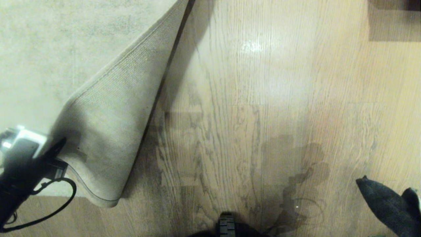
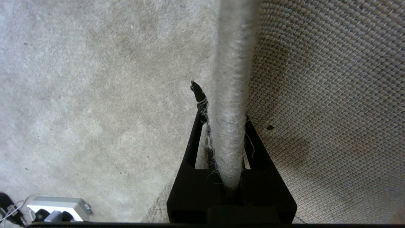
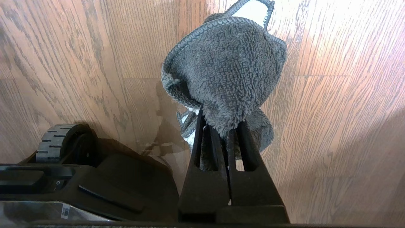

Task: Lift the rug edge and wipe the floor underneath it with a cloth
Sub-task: Lay down the carpet

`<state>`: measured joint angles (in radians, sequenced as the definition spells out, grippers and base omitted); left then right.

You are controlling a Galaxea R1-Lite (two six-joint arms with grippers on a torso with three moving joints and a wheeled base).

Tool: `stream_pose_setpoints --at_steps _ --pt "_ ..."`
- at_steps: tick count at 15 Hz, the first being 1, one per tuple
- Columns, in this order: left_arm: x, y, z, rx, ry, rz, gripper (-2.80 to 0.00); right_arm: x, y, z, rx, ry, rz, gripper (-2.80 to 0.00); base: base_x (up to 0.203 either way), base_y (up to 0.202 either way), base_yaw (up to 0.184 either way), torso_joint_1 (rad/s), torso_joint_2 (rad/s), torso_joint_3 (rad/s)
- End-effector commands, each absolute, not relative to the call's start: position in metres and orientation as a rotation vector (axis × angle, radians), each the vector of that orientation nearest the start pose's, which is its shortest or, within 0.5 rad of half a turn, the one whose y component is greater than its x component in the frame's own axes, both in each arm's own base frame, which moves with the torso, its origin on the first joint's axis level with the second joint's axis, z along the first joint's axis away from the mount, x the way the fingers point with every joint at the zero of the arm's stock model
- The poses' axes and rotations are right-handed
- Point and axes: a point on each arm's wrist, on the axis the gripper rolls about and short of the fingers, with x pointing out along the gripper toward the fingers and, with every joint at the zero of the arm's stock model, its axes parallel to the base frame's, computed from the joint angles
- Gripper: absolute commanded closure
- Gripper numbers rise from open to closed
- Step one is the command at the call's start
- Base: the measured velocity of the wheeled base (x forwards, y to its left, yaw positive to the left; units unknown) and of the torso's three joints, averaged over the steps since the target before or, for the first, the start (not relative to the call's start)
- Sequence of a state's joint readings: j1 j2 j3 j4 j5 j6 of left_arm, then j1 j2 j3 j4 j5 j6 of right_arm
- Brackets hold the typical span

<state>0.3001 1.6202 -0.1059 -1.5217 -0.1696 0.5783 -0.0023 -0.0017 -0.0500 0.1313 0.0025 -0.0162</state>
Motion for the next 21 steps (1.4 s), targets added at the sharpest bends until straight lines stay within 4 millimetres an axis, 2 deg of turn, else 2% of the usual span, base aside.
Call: stream_pose_setpoints --at_steps 1,11,12,16,21 --pt "0.194 0.052 0.136 0.593 -0.022 0.126 0.00 -0.027 0.000 0.076 -0.017 0.083 0.001 0.00 0.000 0.000 0.000 0.000 0.00 0.000" --pt "0.187 0.047 0.136 0.577 -0.026 0.108 0.00 -0.027 0.000 0.076 -0.017 0.083 0.001 0.00 0.000 0.000 0.000 0.000 0.00 0.000" --pt "0.187 0.046 0.136 0.578 -0.027 0.107 -2.80 -0.027 0.000 0.076 -0.017 0.083 0.001 0.00 0.000 0.000 0.000 0.000 0.00 0.000" --pt "0.186 0.046 0.140 0.571 -0.049 0.110 -2.80 -0.027 0.000 0.076 -0.017 0.083 0.001 0.00 0.000 0.000 0.000 0.000 0.00 0.000" --pt "0.177 0.041 0.155 0.529 -0.135 0.120 -2.80 -0.027 0.000 0.076 -0.017 0.083 0.001 0.00 0.000 0.000 0.000 0.000 0.00 0.000"
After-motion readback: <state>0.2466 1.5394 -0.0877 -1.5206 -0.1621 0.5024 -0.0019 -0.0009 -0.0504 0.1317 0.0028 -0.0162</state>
